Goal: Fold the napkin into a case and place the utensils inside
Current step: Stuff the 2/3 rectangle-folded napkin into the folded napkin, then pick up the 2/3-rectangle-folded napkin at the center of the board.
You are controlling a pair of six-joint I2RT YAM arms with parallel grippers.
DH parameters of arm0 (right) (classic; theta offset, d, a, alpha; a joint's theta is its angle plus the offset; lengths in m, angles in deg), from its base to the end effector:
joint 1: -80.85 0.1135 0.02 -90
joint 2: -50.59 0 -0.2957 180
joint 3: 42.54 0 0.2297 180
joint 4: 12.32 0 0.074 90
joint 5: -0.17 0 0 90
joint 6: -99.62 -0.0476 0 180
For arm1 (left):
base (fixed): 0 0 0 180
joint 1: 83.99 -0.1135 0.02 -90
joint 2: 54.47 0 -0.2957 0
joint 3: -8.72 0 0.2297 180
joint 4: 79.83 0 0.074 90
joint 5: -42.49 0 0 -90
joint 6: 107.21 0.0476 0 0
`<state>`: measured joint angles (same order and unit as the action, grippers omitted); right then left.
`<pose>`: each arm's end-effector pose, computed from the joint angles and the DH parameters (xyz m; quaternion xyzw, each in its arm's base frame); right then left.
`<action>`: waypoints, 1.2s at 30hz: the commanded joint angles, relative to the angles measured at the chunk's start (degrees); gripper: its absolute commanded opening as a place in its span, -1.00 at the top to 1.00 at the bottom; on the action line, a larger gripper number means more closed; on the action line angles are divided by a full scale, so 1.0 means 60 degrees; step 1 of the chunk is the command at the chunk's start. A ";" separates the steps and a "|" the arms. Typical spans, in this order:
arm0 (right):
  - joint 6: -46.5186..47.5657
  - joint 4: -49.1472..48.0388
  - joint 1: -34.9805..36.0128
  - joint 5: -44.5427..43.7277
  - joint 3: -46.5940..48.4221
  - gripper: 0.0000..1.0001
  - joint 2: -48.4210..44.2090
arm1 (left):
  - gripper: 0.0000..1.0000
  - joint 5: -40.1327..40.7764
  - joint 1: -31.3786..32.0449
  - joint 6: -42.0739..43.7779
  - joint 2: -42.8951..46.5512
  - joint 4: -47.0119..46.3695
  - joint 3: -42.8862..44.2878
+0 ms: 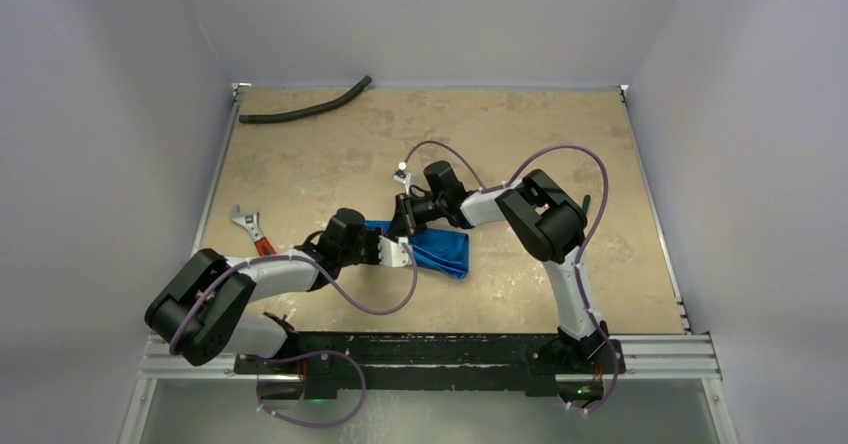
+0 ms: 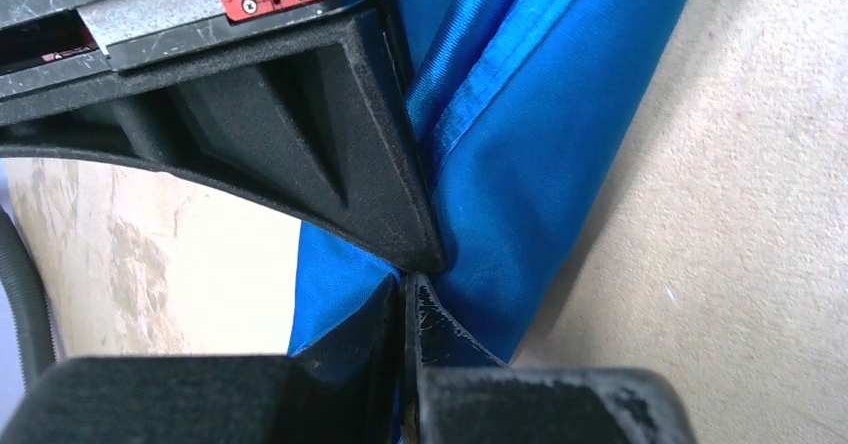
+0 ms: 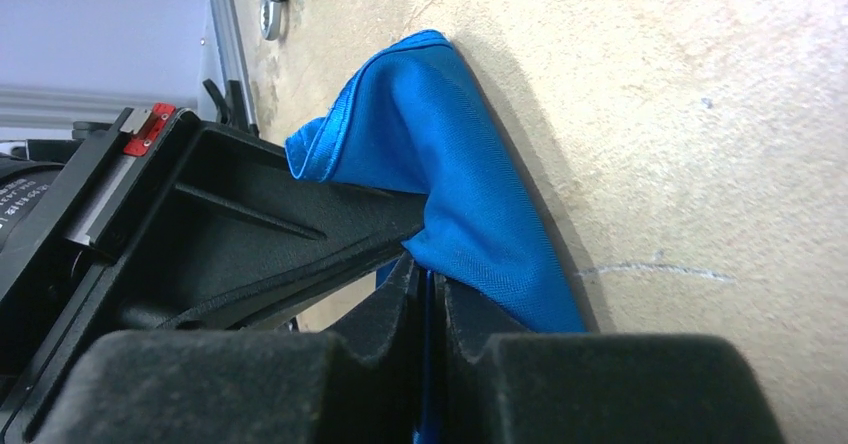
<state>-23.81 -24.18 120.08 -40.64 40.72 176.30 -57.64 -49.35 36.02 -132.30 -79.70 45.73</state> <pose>0.3278 0.3141 0.1451 -0.2459 0.7783 0.5582 0.1488 0.1785 -0.1335 0.1732 0.6552 0.6272 -0.0125 0.4210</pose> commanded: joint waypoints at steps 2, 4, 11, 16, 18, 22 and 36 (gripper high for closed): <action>0.0277 0.0267 0.0012 0.0452 -0.0498 0.60 -0.0185 | 1.00 -0.0846 0.0037 0.0713 -0.0724 0.1336 0.0104; 0.0342 0.0279 0.0011 0.0537 -0.0545 0.46 -0.0293 | 1.00 -0.0961 0.0040 0.1062 -0.0798 0.1535 -0.0004; 0.0996 0.0778 -0.0173 0.0378 -0.0983 0.30 -0.1124 | 1.00 -0.1226 0.0218 0.1741 -0.0820 0.2446 0.0023; 0.1823 0.1448 -0.0277 -0.0193 -0.1558 0.03 -0.1979 | 1.00 -0.1270 0.0253 0.1811 -0.0709 0.2479 0.0004; 0.1984 0.1581 -0.0283 -0.0554 -0.1948 -0.08 -0.2352 | 1.00 -0.1318 0.0256 0.1790 -0.0665 0.2847 0.0003; 0.2356 0.1792 -0.0312 -0.1488 -0.2489 -0.21 -0.3270 | 1.00 -0.1416 0.0294 0.1767 -0.0569 0.3002 -0.0046; 0.6744 0.3404 0.0384 -0.4338 -0.4165 -0.32 -0.7793 | 1.00 -0.1315 0.0361 0.1310 -0.0304 0.3097 0.0027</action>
<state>4.06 -8.80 119.73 -61.68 16.96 136.30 -62.99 -47.82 47.58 -132.76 -72.94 47.89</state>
